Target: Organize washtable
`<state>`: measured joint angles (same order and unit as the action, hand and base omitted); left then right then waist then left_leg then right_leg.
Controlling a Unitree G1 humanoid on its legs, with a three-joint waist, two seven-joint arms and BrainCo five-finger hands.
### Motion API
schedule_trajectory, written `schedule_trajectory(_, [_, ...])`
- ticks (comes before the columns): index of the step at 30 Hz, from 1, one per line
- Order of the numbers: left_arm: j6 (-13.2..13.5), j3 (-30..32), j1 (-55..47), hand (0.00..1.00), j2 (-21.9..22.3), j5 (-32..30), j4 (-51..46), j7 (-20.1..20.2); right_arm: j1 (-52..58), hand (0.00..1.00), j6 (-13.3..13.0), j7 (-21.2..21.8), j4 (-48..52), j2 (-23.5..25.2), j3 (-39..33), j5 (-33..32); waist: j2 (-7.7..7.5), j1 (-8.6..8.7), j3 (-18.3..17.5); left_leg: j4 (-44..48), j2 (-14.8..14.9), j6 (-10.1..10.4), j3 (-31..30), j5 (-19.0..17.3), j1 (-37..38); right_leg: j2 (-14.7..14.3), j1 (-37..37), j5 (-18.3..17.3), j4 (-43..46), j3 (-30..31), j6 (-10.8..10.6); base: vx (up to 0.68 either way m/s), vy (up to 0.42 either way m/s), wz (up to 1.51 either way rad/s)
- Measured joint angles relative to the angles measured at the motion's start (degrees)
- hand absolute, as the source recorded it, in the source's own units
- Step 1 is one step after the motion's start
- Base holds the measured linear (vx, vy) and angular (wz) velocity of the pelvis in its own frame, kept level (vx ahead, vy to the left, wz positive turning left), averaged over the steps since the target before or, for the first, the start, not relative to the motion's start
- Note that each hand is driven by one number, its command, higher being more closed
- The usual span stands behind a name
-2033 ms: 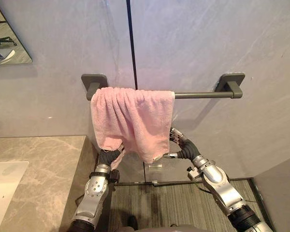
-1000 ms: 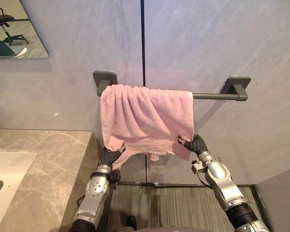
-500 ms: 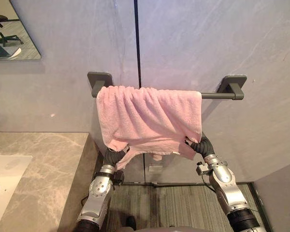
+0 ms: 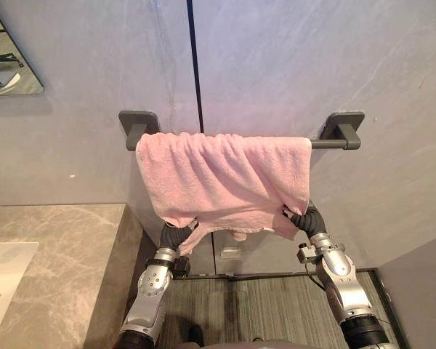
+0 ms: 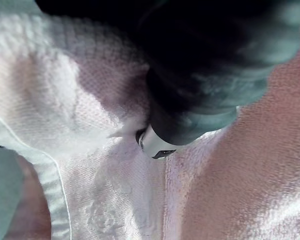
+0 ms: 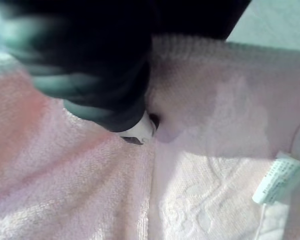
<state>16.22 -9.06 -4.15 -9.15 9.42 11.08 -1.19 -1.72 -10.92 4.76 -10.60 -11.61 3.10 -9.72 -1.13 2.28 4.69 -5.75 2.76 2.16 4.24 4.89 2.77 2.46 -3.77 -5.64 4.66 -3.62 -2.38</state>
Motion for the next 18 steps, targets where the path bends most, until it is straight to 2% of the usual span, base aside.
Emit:
schedule_trajectory(10, [-0.1, 0.0, -1.1, 1.0, 0.0, 0.1, 0.4, 0.1, -0.1, 1.0, 0.0, -0.1, -3.9, 1.4, -0.3, 1.4, 0.13, 0.09, 0.1, -0.1, -0.2, 0.1, -0.7, -0.1, -0.2, 0.1, -0.3, 0.0, -1.0, -0.8, 0.0, 0.01, -0.005, 0.04])
schedule_trajectory(18, [-0.2, 0.2, -1.3, 1.0, 1.7, 1.8, 3.1, 0.1, 0.0, 1.0, 0.2, -1.0, -6.9, 2.5, -0.3, 3.7, 1.15, 0.09, 0.6, -0.2, -0.3, 0.2, -1.0, -0.3, 0.0, 0.2, -1.0, 0.0, -1.8, -1.1, 0.0, 0.0, -0.003, 0.01])
